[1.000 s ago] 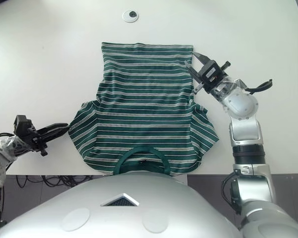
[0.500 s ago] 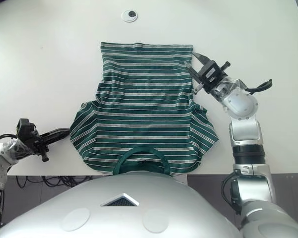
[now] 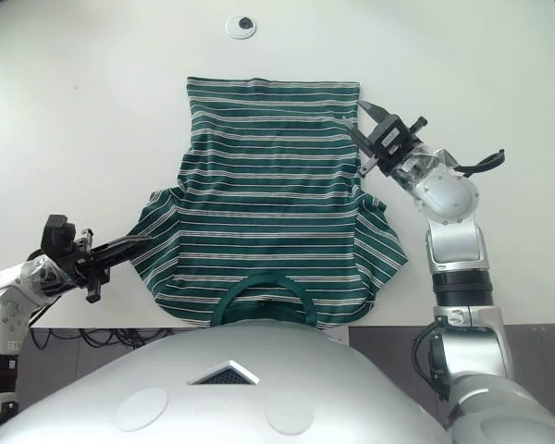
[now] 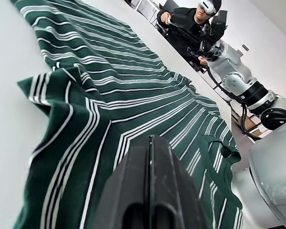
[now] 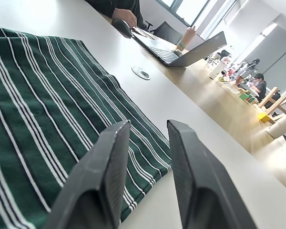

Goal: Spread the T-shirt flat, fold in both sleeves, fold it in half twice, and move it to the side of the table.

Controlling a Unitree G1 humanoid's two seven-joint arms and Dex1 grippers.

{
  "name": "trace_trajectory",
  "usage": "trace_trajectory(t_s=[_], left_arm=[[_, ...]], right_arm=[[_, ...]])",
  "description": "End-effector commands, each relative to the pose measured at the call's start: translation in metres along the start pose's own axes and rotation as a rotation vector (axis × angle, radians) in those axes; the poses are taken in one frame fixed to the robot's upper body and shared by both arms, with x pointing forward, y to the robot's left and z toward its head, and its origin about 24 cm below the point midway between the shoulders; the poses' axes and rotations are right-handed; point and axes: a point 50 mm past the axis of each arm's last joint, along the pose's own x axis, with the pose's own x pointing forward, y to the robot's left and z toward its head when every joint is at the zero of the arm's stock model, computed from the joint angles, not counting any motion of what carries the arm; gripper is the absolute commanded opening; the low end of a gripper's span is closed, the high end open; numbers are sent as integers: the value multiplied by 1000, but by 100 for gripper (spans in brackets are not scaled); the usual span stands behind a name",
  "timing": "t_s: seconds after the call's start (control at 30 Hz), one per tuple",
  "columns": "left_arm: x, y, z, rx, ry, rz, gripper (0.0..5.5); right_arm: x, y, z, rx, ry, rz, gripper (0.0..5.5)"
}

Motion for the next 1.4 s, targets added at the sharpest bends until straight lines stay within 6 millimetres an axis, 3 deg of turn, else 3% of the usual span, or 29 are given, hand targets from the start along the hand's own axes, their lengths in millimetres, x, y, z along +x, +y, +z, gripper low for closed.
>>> trace_trajectory(t_s=[0.03,0.3,0.6,0.73,1.23,1.4], left_arm=[[-7,2,3,35,1,64,2],[-51,19,3,86,62,262,111],[-48,34,-18,84,158,313,225],[-36,31,-23,74,166,249,217],[-27,23,-28,61,196,181,2],[-21,18,-18,49,117,130,2]], right_arm=[[0,1,-1,6,7,6,144],[0,2,-4,6,16,7,144],[-1,1,-3,-2,17,12,144],[0,0,-3,-4,18,15,144],[0,2,-3,-2,18,22,144],[0,3,-3,0,18,24,144]])
